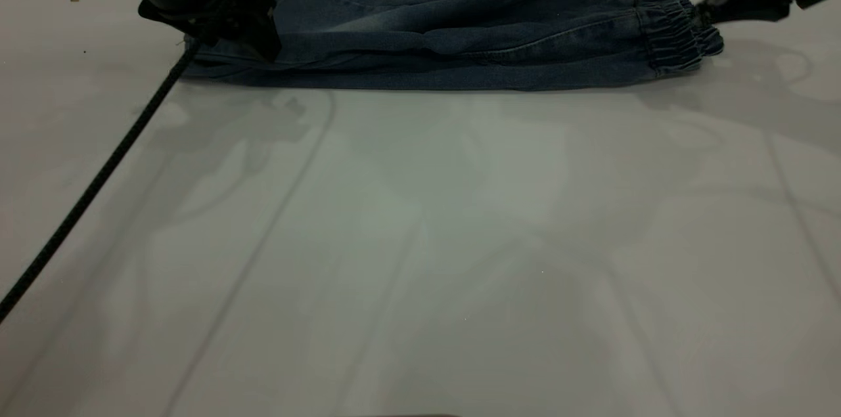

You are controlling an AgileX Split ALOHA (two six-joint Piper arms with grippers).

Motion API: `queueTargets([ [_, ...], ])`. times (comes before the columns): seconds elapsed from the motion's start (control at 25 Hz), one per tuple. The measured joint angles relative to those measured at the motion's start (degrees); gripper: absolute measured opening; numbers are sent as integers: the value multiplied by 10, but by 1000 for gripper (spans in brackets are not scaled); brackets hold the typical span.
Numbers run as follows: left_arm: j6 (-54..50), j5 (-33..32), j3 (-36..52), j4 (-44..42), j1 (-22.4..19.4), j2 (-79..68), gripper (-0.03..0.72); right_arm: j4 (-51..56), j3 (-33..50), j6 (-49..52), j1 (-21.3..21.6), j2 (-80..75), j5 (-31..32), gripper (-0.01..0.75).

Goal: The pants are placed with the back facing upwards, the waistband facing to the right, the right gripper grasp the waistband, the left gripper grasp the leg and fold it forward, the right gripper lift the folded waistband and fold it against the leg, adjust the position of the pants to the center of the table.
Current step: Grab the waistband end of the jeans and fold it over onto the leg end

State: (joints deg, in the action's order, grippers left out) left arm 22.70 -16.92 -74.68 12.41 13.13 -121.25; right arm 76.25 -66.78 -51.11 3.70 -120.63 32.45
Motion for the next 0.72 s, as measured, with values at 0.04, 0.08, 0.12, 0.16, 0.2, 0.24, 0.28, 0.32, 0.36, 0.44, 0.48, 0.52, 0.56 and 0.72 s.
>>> queueTargets([
  [0.04,-4,-3,-1,0,0,0,561,-9,0,8,0,-2,-4,593],
  [0.08,-6,-4,-2,0,0,0,561,-13,0,14,0,-6,-9,593],
  [0.12,-8,-5,-2,0,0,0,561,-14,-1,18,1,-13,-12,593],
  [0.16,-8,-7,-2,0,0,0,561,-14,-1,19,1,-20,-13,593],
  [0.2,-8,-7,-2,0,0,0,561,-12,-2,20,1,-30,-15,593],
  [0.24,-9,-7,-2,0,0,0,561,-10,-3,21,1,-40,-18,593],
  [0.28,-9,-7,-2,0,0,0,561,-6,-3,21,1,-49,-21,593],
  [0.32,-9,-7,-2,0,0,0,561,-1,-3,21,1,-59,-24,593],
  [0.36,-10,-7,-2,0,0,0,561,5,-3,19,1,-69,-29,593],
  [0.44,-10,-7,-2,0,0,0,561,19,-4,12,2,-82,-33,591],
  [0.48,-10,-7,-2,0,0,0,561,29,-5,5,2,-84,-34,590],
  [0.52,-10,-7,-2,0,0,0,561,38,-5,-2,2,-85,-36,589],
  [0.56,-10,-7,-2,0,0,0,561,43,-5,-12,2,-85,-39,589],
  [0.72,-10,-7,-2,0,0,0,561,101,-5,-78,2,-87,-48,589],
])
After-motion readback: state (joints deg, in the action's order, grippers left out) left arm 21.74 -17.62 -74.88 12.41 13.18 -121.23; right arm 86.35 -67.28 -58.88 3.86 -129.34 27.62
